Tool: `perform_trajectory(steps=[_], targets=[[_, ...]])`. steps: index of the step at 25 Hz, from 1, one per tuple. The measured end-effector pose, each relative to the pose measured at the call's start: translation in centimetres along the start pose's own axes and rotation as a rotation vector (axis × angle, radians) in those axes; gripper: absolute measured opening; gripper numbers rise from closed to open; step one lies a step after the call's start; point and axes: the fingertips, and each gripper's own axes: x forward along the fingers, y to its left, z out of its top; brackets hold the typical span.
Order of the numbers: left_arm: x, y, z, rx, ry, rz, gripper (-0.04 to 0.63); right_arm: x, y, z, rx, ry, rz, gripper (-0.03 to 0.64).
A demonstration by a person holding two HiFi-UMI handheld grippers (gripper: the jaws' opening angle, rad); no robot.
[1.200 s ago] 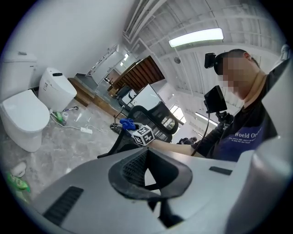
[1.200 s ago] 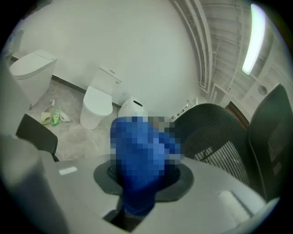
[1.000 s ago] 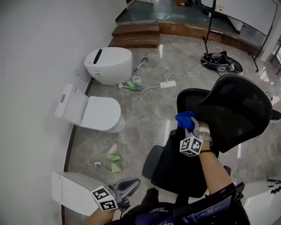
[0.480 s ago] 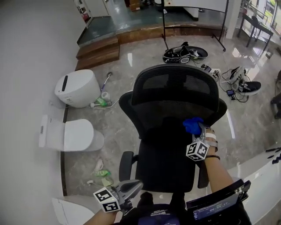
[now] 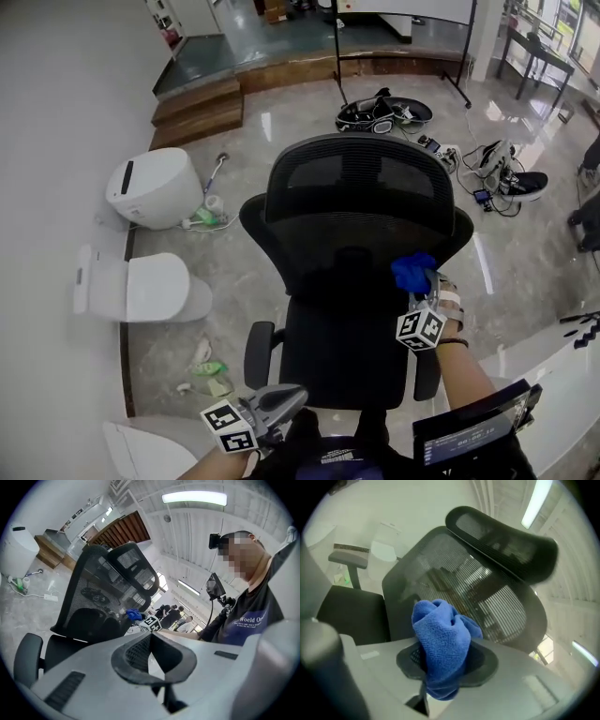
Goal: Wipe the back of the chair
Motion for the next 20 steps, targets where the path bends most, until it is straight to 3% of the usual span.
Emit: perform_trajectory(steps=[6, 10, 14, 20], targets=[[-11.1, 5.0, 0.6, -0.035, -0.095, 0.120, 0.003, 3.5, 13.6, 20.1, -0.116, -0.229, 0.177, 0.120], [-17.9, 8.4, 0.5, -0.052, -0.141, 0.210, 0.003, 6.4, 19.8, 29.3, -0.185, -0.295, 0.227, 0.120], [-21.6, 10.5, 0.4, -0.067, -0.172, 0.262, 0.003, 8.9, 22.4, 32.0, -0.222, -0.275, 0.243, 0.120], [-20.9, 11.5, 0.9, -0.080, -0.167, 0.260, 0.003, 9.4, 20.3, 27.9, -0.224, -0.220, 0.223, 0.120]])
